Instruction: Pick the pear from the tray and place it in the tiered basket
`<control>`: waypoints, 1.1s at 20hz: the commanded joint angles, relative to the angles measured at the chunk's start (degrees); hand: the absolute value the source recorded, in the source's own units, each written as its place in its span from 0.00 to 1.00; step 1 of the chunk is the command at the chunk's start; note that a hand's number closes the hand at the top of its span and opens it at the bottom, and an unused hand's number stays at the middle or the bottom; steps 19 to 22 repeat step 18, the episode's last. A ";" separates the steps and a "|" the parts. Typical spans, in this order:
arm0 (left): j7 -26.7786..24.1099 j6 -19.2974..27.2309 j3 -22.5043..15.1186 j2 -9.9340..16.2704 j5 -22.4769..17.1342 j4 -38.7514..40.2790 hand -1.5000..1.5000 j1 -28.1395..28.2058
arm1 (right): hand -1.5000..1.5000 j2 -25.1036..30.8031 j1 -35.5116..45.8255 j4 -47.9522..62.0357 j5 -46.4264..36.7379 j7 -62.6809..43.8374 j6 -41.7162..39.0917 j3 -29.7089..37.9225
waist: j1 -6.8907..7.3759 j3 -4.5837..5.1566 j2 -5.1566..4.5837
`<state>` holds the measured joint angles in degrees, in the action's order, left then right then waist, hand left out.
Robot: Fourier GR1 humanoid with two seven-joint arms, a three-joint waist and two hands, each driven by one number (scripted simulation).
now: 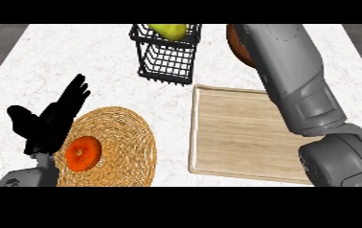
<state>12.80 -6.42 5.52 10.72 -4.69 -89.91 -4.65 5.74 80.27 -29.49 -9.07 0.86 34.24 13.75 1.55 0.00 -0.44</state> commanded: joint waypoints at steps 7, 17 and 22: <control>-0.17 0.60 0.00 -0.57 0.73 -3.02 0.50 3.74 | 0.00 12.79 -7.37 -6.94 4.36 -3.06 -6.20 4.44 | -1.40 -0.01 0.56; -1.26 -0.54 2.24 0.44 -0.43 0.31 0.50 0.73 | 0.00 26.62 -17.39 -13.80 9.20 -2.19 -19.48 8.09 | -1.84 0.01 0.52; 4.51 1.49 0.36 -0.32 0.66 -4.21 0.50 0.30 | 0.00 28.80 -16.55 -11.94 9.77 -1.73 -23.25 8.30 | -1.38 -0.03 0.45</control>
